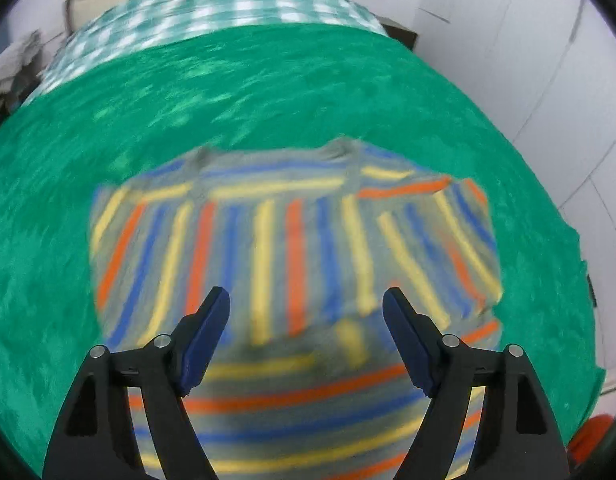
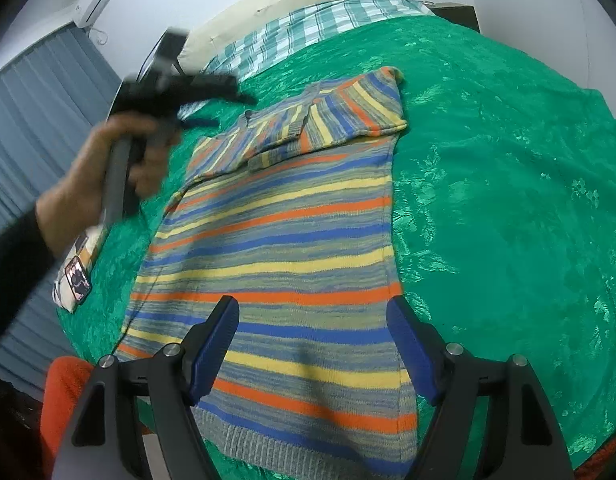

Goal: Fold small clothes
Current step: 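Fold the sleeve over the sweater body with the left gripper and release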

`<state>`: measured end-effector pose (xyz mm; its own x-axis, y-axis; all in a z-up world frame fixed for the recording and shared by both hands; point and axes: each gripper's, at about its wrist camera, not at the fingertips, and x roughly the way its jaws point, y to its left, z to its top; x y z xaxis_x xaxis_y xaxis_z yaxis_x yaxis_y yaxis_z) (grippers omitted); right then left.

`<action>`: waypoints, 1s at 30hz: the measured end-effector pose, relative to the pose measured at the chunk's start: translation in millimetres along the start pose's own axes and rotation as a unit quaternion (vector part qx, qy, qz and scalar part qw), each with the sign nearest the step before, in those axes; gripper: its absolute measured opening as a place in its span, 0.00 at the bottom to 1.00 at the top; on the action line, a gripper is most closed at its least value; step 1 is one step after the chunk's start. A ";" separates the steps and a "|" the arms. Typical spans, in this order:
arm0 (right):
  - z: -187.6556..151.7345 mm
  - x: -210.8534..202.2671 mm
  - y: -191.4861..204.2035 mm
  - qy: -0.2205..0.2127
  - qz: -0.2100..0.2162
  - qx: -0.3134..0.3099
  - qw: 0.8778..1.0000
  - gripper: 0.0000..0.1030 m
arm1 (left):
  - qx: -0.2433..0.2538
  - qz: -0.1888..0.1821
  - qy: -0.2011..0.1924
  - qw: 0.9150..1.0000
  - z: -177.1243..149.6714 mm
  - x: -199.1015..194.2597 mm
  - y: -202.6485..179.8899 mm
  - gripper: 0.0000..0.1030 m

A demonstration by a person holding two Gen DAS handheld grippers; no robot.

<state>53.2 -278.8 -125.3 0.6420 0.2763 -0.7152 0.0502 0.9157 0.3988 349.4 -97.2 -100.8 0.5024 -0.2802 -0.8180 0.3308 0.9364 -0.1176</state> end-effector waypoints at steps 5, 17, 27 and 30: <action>1.6 1.8 -3.8 0.003 0.013 0.013 1.000 0.74 | -0.014 0.028 -0.036 0.999 -47.3 -36.5 79.7 0.82; -7.7 14.2 1.6 0.020 -0.017 -0.004 1.000 0.73 | 0.091 0.210 -0.002 0.974 -63.5 33.5 97.1 0.23; -3.2 23.0 -10.9 0.030 -0.011 0.017 0.999 0.74 | 0.046 0.180 -0.015 0.982 -98.9 14.7 119.2 0.34; -1.2 19.6 -7.8 0.025 -0.003 0.012 1.000 0.74 | 0.020 0.165 -0.011 0.986 -115.0 -7.0 123.9 0.57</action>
<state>64.5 -280.1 -143.1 0.6026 0.2861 -0.7450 0.0724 0.9100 0.4081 295.0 45.1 -174.4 0.6047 0.0332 -0.7958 0.1774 0.9684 0.1752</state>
